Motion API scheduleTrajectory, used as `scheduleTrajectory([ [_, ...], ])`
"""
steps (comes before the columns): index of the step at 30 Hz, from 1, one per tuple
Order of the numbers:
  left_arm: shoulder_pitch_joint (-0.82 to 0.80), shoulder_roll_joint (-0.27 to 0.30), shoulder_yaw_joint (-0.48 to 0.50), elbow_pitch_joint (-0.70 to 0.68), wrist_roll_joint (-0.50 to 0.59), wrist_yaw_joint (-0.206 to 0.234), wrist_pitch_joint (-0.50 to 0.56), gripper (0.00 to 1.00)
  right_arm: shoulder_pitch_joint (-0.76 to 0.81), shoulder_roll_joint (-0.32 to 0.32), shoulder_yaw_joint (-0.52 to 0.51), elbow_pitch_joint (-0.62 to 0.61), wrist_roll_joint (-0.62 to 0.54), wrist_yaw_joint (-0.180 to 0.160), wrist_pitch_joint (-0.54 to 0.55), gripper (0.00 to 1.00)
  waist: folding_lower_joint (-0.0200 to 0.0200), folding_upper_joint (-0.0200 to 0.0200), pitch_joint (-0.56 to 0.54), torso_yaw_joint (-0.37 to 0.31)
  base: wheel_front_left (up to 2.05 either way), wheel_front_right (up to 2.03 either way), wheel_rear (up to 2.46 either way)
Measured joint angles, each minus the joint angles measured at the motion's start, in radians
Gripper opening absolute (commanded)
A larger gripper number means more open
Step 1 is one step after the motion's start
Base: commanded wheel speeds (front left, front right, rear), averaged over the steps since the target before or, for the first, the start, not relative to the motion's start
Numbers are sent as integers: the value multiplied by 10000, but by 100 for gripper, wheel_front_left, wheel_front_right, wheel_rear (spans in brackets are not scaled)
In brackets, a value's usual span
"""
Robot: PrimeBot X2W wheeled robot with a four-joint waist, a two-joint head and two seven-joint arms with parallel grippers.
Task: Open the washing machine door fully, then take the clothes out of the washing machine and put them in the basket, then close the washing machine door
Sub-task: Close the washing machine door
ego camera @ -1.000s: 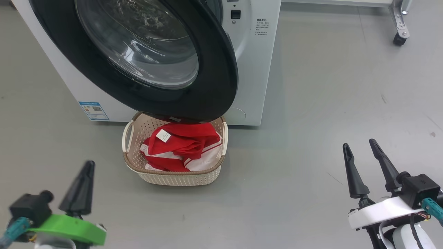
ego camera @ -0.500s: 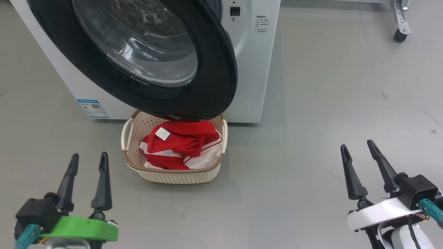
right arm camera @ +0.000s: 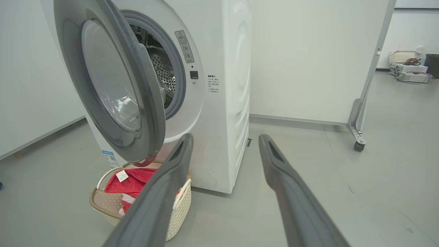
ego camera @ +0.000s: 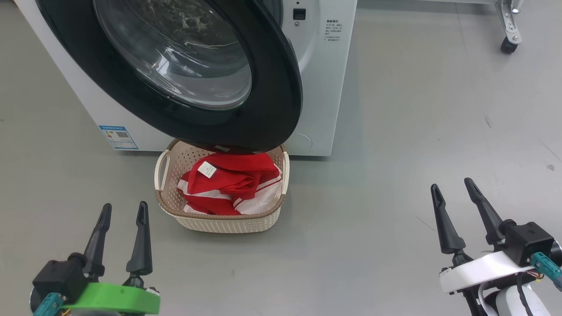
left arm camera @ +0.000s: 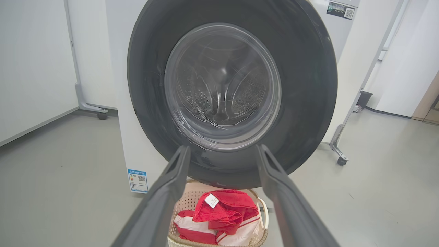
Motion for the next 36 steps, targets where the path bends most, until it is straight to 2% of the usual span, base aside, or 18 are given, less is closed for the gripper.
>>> scheduleTrajectory([
  [20,198,-272,209,-115,324,-79,0,100,0,-25,25,-6,0,0,0,100,0,0,-52,98,0,0,0],
  [21,198,-280,209,-121,326,-81,0,100,0,-29,35,-27,0,0,0,84,0,0,-43,104,0,0,0],
  [22,199,-288,209,-132,330,-82,0,100,0,-40,40,-90,-25,0,0,33,0,0,-31,109,0,0,0],
  [23,200,-291,194,-151,341,-84,0,100,-3,-54,33,-178,-90,0,-2,0,0,0,-17,115,0,0,0],
  [30,197,-316,-203,-295,399,-84,0,100,-74,-359,35,-426,-205,0,-2,0,0,0,178,250,0,0,0],
  [36,170,-330,-533,-441,399,-84,0,100,-600,-851,763,-744,-267,0,-2,0,0,0,464,454,0,0,0],
])
